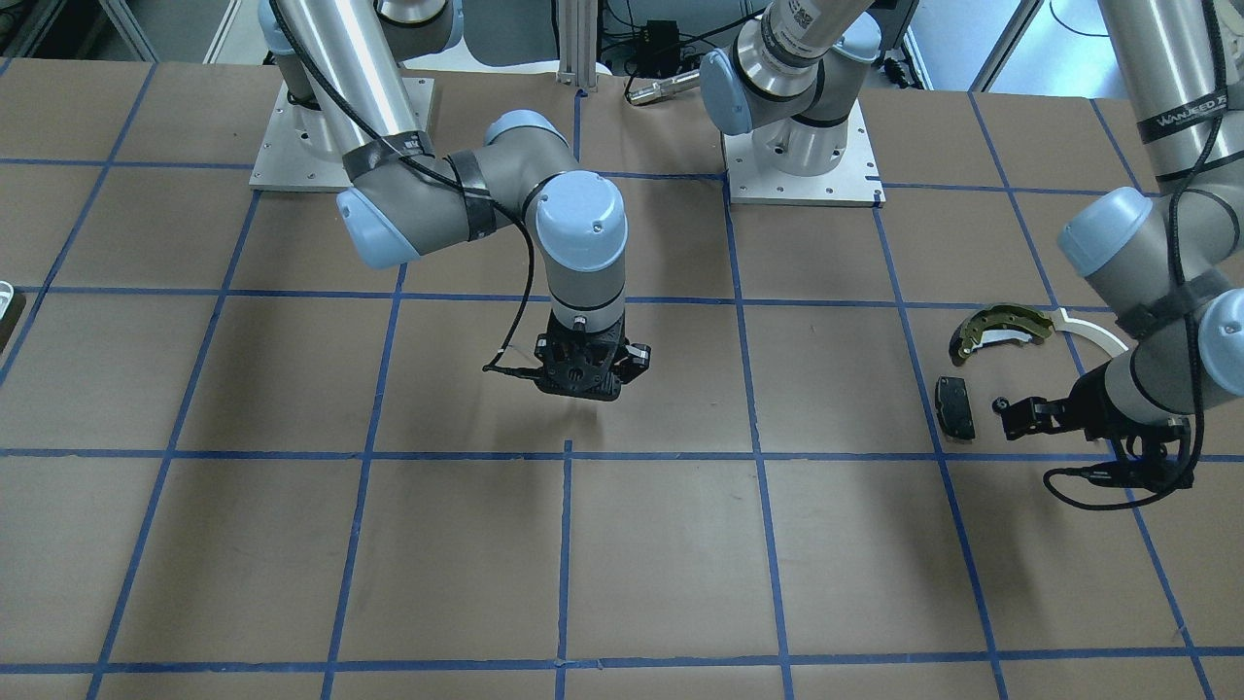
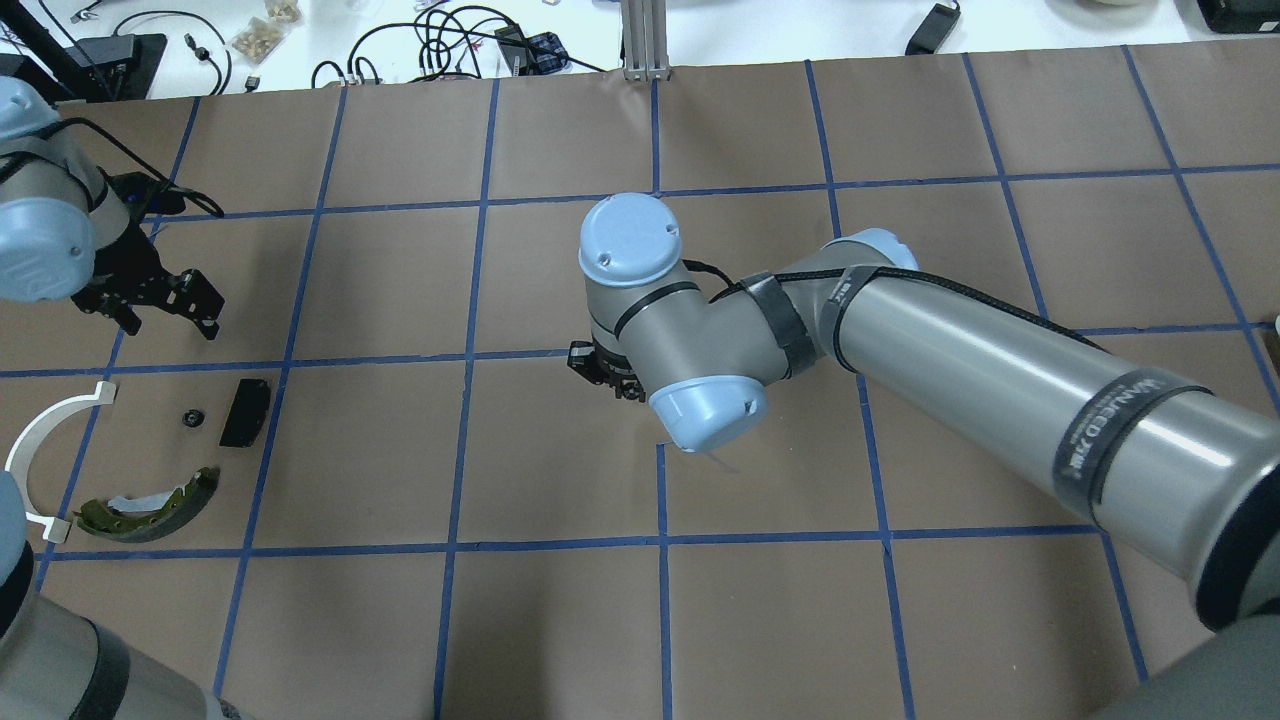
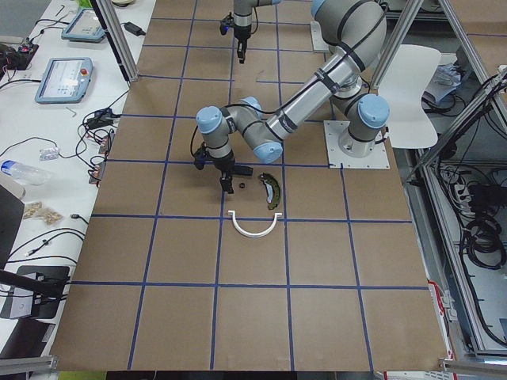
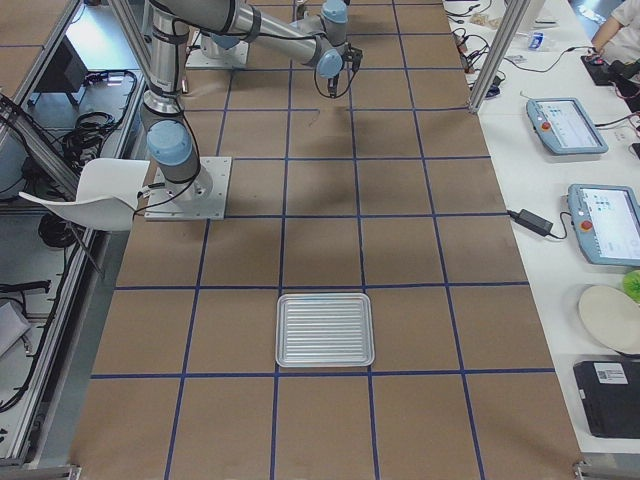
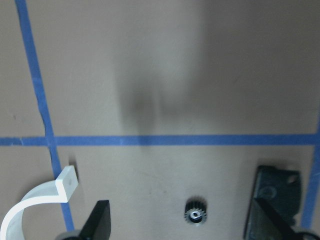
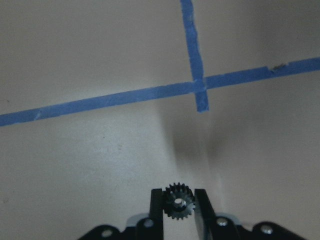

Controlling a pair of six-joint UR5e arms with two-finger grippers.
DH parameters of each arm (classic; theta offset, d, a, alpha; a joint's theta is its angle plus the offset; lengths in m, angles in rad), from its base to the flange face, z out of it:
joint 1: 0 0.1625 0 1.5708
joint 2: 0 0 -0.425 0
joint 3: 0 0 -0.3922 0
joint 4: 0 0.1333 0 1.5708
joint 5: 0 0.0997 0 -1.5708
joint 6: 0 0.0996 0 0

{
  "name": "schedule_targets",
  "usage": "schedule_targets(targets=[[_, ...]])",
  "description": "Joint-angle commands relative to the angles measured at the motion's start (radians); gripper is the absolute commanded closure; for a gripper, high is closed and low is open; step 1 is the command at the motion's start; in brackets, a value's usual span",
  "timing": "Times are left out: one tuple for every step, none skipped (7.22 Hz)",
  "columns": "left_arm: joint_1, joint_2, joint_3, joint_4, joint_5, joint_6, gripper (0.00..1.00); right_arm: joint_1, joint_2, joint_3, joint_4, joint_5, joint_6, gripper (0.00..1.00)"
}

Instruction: Place bearing gear from tray to pile

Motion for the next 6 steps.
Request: schedule_targets(targets=[[-0.117, 0.021, 0.068, -0.104, -0.050, -0.116, 0.00, 0.007, 0.017, -0.012, -0.016, -0.033, 0.002, 0.00], [-0.173, 0.036, 0.065, -0.125, -0.054, -0.168, 0.00, -0.015, -0.004, -0.023, -0.010, -0.028, -0.006, 0.00], [-0.242, 0.047, 0.065, -0.133, -0.089, -0.228, 0.00, -0.040, -0.059, -0.070, 0.017, -0.033, -0.020, 0.00], [-0.314, 0.042, 0.065, -0.133, -0.093, -0.301, 0.00, -0.080, -0.136, -0.123, 0.145, -0.027, -0.033, 0.00], [-0.395, 0.035, 0.059, -0.129, -0.097, -0.357, 0.00, -0.139, -0.202, -0.174, 0.280, -0.033, -0.123, 0.00], [-0.455, 0.024, 0.053, -0.126, -0.107, -0.377, 0.00, -0.216, -0.269, -0.228, 0.430, -0.030, -0.182, 0.00]])
